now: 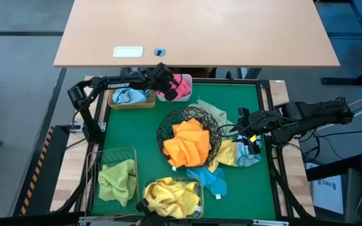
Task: Sort microfiber towel by color & place in baskets
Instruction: Put the pink towel into the white bin, then put the green towel into the gold wire basket
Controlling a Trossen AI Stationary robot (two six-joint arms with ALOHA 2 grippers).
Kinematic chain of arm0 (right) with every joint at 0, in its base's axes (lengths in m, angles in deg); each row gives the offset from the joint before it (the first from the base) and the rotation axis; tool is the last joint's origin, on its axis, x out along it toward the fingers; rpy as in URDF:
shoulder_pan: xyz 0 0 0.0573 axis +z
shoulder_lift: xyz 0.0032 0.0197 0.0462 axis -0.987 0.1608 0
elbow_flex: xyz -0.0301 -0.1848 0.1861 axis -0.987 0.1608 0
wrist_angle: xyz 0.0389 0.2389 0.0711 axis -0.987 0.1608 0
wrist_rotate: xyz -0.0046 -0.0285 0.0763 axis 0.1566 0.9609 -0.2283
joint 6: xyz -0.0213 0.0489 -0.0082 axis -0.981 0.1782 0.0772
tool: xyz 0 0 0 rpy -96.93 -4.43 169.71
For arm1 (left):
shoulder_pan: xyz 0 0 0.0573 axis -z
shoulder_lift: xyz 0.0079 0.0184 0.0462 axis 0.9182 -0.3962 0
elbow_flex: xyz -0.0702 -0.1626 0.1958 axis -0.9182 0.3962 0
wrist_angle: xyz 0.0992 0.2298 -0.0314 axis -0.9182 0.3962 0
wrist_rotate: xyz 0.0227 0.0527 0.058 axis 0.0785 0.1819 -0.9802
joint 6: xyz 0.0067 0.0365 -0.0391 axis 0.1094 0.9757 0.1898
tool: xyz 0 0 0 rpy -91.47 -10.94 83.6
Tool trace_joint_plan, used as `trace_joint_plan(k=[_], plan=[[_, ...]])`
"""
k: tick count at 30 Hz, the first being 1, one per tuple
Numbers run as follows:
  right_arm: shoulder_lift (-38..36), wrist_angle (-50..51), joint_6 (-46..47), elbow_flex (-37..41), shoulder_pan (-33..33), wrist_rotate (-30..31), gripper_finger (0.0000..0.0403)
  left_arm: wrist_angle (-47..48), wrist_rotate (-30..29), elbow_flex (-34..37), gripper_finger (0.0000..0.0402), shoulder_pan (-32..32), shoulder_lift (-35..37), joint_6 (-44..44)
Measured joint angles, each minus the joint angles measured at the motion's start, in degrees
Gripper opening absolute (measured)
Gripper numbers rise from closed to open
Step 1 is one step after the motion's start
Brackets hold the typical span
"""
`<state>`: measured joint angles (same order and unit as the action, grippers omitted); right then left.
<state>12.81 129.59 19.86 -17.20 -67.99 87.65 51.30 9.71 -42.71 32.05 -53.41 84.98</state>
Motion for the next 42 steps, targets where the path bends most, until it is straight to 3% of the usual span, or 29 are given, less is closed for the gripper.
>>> trace_joint_plan(k=[5, 16, 25, 34, 42], plan=[[0.00, 0.00, 0.00, 0.00, -0.01, 0.00, 0.0189, 2.07, 0.00, -3.12, 0.0031, 0.00, 0.00, -2.54], [-0.46, -1.01, -3.04, 0.00, -1.58, 2.21, 0.0189, 17.17, 0.07, -13.08, 0.0113, 0.16, 0.00, -2.64], [-0.69, -1.96, -8.32, 2.76, -17.63, -4.56, 0.0189, 18.63, 7.39, -21.89, 0.0116, 3.86, 0.00, -2.10], [-0.05, -13.90, -13.47, 17.80, -36.44, -16.70, 0.0189, 18.60, 7.95, -22.95, 0.0117, 10.76, 0.02, 0.79], [0.00, -27.66, -16.00, 32.13, -41.93, -17.93, 0.0189, 18.61, 7.93, -22.95, 0.0117, 15.38, 0.02, 0.83]])
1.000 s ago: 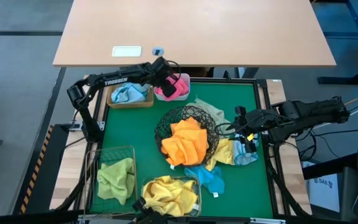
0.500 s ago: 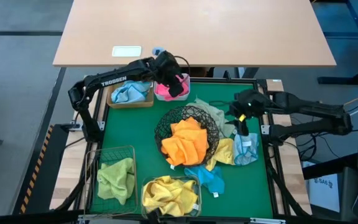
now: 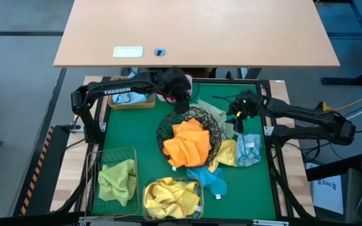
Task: Sort microfiber towel by color & place in baskets
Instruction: Put the green towel into the gold wire basket
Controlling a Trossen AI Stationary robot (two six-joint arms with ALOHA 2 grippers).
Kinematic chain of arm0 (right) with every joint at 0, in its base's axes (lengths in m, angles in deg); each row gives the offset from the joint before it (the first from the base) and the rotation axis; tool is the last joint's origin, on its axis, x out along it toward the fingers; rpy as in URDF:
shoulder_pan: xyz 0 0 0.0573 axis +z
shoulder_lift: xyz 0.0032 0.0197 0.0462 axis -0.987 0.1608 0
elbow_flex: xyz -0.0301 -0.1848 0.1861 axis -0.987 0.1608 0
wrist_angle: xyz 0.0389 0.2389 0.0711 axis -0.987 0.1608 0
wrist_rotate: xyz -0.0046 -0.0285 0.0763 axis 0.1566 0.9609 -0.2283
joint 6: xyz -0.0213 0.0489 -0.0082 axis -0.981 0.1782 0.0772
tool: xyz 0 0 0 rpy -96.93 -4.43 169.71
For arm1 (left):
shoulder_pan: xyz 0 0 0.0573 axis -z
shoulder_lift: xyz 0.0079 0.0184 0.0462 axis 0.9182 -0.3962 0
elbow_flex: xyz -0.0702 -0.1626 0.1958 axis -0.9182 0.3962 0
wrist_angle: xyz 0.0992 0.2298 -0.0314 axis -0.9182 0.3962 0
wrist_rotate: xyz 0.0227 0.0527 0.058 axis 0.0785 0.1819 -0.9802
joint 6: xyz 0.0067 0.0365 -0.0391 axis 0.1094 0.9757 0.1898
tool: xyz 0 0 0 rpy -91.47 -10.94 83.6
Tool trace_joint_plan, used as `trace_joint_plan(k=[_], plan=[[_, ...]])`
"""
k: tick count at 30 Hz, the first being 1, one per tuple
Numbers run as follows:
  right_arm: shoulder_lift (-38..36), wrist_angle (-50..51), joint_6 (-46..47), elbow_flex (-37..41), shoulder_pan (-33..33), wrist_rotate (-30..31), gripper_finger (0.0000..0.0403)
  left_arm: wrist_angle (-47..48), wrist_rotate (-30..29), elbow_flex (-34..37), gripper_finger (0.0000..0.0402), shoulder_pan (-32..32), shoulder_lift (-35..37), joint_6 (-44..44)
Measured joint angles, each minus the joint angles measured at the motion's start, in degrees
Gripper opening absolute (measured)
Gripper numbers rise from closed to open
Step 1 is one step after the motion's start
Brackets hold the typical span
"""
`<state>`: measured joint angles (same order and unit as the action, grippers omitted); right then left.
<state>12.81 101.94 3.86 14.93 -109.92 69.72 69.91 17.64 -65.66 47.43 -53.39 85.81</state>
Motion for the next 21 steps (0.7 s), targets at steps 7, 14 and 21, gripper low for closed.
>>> trace_joint_plan(k=[7, 14, 21], plan=[[0.00, -8.65, 1.49, 4.55, -0.06, -0.24, 0.0189, -0.02, -0.07, 0.00, 0.0117, 2.28, 0.00, 0.02], [2.30, -11.28, 4.33, 6.75, -0.06, 1.63, 0.0189, -0.04, -0.09, 0.00, 0.0117, 3.55, 0.00, 0.02], [10.34, -15.02, 4.47, 6.92, -0.06, 1.68, 0.0189, -0.06, -0.15, 0.00, 0.0117, 3.57, 0.00, 0.02]])
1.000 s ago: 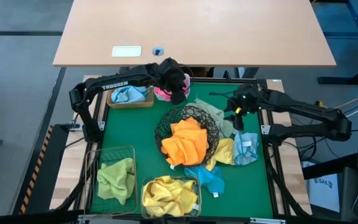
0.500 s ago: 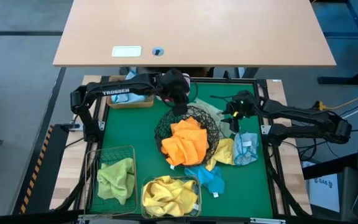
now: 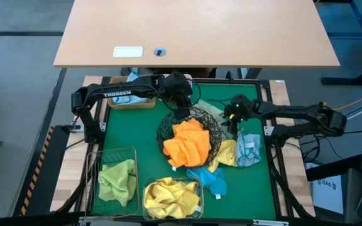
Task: Sort microfiber towel by color & place in baskets
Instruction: Put the green towel into the gold wire basket
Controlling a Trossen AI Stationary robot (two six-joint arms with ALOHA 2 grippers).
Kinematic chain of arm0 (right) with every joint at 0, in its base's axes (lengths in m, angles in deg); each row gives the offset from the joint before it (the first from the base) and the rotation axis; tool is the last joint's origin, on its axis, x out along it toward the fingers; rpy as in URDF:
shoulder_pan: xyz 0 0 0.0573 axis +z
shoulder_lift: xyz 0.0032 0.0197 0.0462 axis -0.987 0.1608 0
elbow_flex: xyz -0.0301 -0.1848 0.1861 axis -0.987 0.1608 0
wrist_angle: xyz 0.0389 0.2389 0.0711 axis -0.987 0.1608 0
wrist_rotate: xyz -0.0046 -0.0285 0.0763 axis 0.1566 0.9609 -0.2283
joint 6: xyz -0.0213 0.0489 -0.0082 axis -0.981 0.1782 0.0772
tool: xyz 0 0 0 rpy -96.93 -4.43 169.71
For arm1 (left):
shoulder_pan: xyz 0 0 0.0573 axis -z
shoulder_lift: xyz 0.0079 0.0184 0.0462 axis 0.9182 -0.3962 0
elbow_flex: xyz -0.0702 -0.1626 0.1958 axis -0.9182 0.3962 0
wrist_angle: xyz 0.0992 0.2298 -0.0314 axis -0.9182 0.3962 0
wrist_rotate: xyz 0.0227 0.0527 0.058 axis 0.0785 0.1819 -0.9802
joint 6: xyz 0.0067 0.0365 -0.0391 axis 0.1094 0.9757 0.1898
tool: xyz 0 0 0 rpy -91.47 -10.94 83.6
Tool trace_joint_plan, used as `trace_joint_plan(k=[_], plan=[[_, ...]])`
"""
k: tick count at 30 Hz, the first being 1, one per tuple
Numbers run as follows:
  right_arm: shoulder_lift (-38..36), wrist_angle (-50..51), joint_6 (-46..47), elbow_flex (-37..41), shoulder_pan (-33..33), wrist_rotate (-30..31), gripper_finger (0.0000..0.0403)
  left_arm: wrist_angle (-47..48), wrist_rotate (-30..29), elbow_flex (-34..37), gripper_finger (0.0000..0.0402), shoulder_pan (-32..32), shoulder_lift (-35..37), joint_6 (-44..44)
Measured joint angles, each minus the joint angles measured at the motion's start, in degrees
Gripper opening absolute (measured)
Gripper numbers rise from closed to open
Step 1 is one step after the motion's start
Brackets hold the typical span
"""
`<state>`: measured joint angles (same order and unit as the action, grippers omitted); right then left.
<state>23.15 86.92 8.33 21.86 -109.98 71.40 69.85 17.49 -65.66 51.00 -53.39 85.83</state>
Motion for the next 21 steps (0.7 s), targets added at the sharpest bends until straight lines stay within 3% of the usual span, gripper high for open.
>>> trace_joint_plan(k=[10, 13, 18, 21], plan=[[10.70, -8.43, 0.32, -0.10, 0.00, -1.06, 0.0175, -0.01, 0.00, 0.00, 0.0117, 0.00, 0.00, -0.02], [11.73, -9.23, 1.19, -0.19, -0.02, -1.15, 0.0135, -0.01, 0.02, 0.00, 0.0117, 0.00, 0.00, -0.02], [11.26, -9.57, 1.26, -0.20, -0.02, -1.34, 0.0026, -0.01, 0.04, 0.00, 0.0117, 0.05, 0.00, -0.02], [10.32, -6.92, 1.14, -1.63, -0.02, -0.90, 0.0020, -0.02, 0.06, 0.00, 0.0117, 0.18, 0.00, -0.02]])
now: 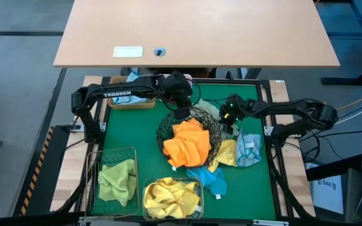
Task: Sort microfiber towel by color & place in baskets
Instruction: Put the green towel into the gold wire basket
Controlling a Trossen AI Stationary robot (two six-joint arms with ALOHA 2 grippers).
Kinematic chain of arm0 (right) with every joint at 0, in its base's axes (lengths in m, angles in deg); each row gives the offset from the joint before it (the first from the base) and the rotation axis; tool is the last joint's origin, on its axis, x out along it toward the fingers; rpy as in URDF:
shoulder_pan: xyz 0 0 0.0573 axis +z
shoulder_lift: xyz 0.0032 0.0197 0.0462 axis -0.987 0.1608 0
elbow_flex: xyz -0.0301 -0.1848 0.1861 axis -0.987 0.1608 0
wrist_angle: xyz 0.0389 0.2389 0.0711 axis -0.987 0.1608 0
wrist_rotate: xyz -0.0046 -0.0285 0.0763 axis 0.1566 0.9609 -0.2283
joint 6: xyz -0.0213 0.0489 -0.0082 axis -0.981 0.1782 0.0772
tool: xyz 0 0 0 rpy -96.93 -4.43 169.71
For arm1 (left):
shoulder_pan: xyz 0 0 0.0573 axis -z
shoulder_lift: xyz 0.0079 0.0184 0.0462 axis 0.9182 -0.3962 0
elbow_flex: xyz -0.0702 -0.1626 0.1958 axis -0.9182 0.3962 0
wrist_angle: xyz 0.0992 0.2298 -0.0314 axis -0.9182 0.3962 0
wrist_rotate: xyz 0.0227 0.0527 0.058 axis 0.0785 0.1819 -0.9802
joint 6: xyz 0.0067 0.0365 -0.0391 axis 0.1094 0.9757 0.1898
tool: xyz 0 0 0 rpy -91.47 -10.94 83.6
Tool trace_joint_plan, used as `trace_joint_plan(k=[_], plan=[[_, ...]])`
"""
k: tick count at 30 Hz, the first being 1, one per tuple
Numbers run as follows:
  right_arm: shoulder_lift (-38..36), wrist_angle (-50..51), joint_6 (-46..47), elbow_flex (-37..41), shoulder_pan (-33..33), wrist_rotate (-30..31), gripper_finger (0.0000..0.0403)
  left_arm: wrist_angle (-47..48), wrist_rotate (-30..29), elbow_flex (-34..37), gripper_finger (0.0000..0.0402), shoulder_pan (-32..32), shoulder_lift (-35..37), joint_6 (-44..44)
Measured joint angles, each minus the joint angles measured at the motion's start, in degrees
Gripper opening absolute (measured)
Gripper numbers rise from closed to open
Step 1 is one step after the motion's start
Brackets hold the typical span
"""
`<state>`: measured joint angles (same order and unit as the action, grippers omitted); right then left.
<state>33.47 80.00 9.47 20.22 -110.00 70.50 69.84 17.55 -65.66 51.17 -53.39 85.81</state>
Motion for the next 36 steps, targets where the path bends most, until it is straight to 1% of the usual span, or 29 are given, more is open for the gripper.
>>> trace_joint_plan(k=[2, 4, 8, 11, 14, 17, 21, 25, 28, 32, 34, 36], plan=[[-1.23, 3.44, -0.03, -2.17, -0.02, 0.97, 0.0032, -0.02, -0.01, 0.00, 0.0117, 0.17, 0.00, 0.00], [-2.54, 7.28, -0.04, -4.90, 0.00, 2.66, 0.0033, -0.16, 0.05, 0.00, 0.0117, 0.40, 0.00, 0.00], [-4.82, 16.14, -0.25, -11.06, -0.02, 6.25, 0.0011, -0.66, 0.07, 0.00, 0.0117, 0.77, 0.00, 0.02], [-6.34, 21.42, -0.28, -16.16, -0.02, 7.39, 0.0012, -1.21, 0.05, 0.00, 0.0117, 1.06, 0.00, 1.22], [-7.61, 25.24, -0.28, -21.18, -0.02, 7.62, 0.0019, -1.84, -0.17, 0.00, 0.0117, 1.51, 0.00, 3.54], [-8.40, 27.95, -0.28, -25.72, -0.02, 6.80, 0.0013, -4.15, -0.35, 0.00, 0.0117, 2.02, 0.00, 5.06], [-8.72, 31.46, -0.28, -30.72, -0.02, 6.42, 0.0007, -8.11, -0.37, 0.00, 0.0117, 2.63, 0.00, 8.75], [-8.72, 33.96, -0.28, -34.83, 0.00, 6.22, 0.0016, -11.96, -0.39, 0.00, 0.0117, 2.97, 0.00, 12.48], [-8.72, 34.78, -0.28, -37.25, 0.00, 2.67, 0.0016, -14.10, -0.55, 0.00, 0.0117, 2.95, 0.00, 14.86], [-8.72, 34.62, -0.26, -39.14, 0.02, -3.36, 0.0008, -17.50, -4.47, 0.00, 0.0122, 2.95, 0.00, 17.47], [-8.72, 34.49, -0.27, -39.54, 0.04, -5.63, 0.0008, -18.80, -6.25, 0.00, 0.0136, 2.93, 0.00, 18.35], [-8.72, 33.89, -0.10, -39.57, 0.04, -7.20, 0.0011, -19.84, -6.71, 0.00, 0.0155, 2.91, 0.00, 18.53]])
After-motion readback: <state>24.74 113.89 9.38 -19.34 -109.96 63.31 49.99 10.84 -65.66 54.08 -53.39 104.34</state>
